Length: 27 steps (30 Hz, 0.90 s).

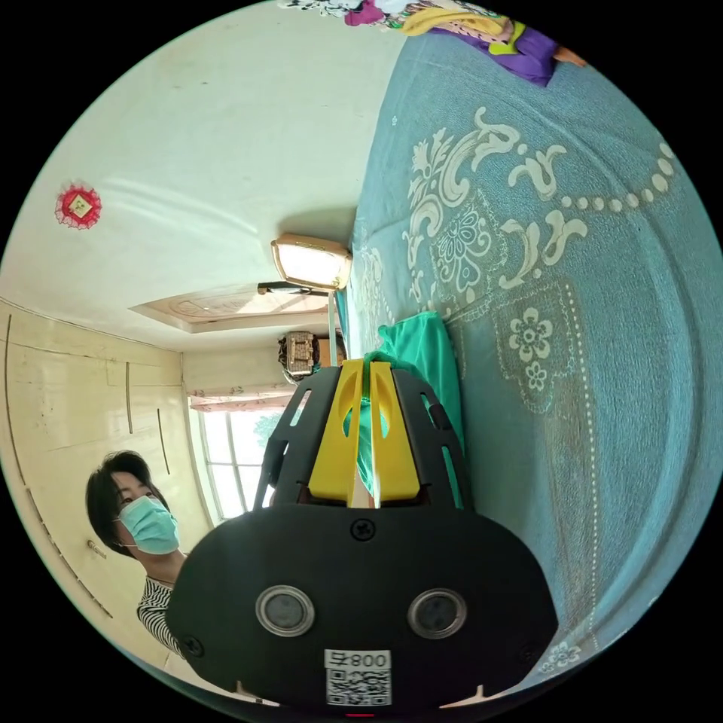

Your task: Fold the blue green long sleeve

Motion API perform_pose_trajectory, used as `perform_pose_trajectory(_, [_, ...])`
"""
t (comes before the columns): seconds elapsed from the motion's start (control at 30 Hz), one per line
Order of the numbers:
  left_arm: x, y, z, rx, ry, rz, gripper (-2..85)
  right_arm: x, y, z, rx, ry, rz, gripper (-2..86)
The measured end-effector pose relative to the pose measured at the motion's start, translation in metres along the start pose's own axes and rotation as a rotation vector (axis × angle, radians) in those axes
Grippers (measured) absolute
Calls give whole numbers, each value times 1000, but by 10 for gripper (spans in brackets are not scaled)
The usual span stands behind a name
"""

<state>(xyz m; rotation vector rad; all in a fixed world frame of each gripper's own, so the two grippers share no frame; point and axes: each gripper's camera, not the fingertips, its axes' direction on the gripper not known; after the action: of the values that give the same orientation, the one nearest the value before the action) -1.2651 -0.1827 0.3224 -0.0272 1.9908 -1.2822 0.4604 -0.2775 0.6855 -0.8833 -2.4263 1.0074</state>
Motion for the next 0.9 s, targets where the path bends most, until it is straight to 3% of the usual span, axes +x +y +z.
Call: perform_pose_trajectory(0.9, [-40,-143,57,-19,-119,-80,26,66,-153,-29,-12,-2,26,11])
